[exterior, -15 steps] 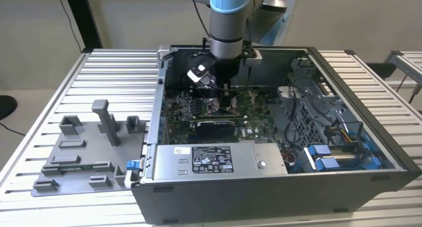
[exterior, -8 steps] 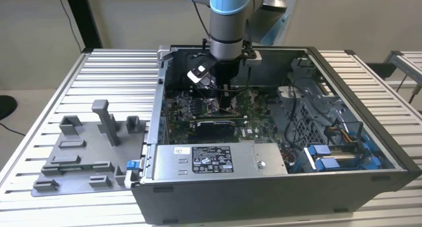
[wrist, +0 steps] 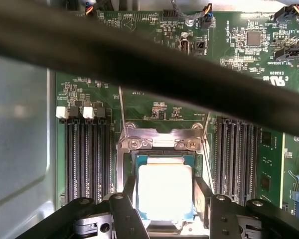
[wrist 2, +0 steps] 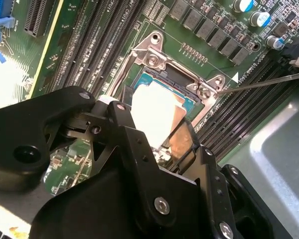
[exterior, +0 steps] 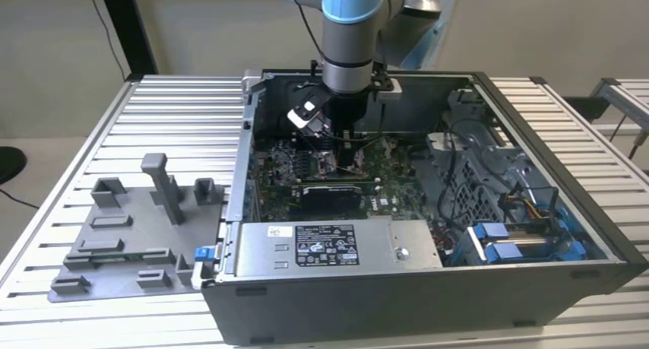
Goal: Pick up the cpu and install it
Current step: 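Pick up the cpu and move it towards the insertion slot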
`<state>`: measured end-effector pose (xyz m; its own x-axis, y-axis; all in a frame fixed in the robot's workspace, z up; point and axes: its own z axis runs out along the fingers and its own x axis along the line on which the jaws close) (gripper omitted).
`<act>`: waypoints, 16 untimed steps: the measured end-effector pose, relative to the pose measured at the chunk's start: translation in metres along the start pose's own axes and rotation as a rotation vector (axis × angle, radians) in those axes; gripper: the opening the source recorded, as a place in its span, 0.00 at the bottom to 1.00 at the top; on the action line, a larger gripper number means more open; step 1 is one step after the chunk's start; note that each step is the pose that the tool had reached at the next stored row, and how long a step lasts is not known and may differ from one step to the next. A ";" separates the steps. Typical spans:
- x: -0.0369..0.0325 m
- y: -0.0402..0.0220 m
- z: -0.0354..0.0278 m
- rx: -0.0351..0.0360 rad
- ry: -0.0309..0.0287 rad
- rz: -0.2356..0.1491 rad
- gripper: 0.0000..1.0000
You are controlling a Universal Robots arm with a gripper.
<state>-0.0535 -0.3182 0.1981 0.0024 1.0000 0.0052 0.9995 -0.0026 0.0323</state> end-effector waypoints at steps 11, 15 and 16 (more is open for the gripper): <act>0.0011 -0.0001 0.0012 0.0001 0.0024 0.001 0.00; 0.0011 0.0002 0.0022 0.0002 0.0026 0.001 0.00; 0.0011 0.0003 0.0023 0.0003 0.0026 0.002 0.00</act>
<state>-0.0531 -0.3171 0.1958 0.0039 1.0000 0.0079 0.9995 -0.0042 0.0320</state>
